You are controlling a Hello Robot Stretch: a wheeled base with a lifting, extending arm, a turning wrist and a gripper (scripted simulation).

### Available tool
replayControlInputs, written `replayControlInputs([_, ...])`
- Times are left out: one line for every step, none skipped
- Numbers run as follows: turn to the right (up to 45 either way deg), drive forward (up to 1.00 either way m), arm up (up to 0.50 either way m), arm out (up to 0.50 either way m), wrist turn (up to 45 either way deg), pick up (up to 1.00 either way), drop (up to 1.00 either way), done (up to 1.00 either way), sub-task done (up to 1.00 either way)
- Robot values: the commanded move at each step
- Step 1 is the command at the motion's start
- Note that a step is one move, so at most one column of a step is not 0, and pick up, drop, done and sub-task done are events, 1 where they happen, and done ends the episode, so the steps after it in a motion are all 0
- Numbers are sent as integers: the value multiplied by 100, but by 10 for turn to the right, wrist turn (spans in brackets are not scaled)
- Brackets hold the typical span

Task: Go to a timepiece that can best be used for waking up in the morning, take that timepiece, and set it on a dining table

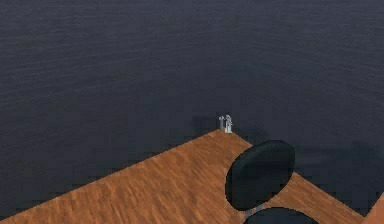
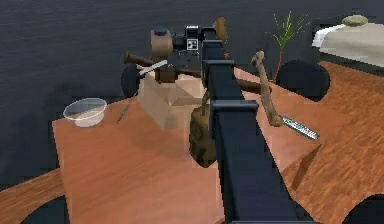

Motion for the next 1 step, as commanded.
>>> replayControlInputs([0,0,0,0,420,0,0,0,0])
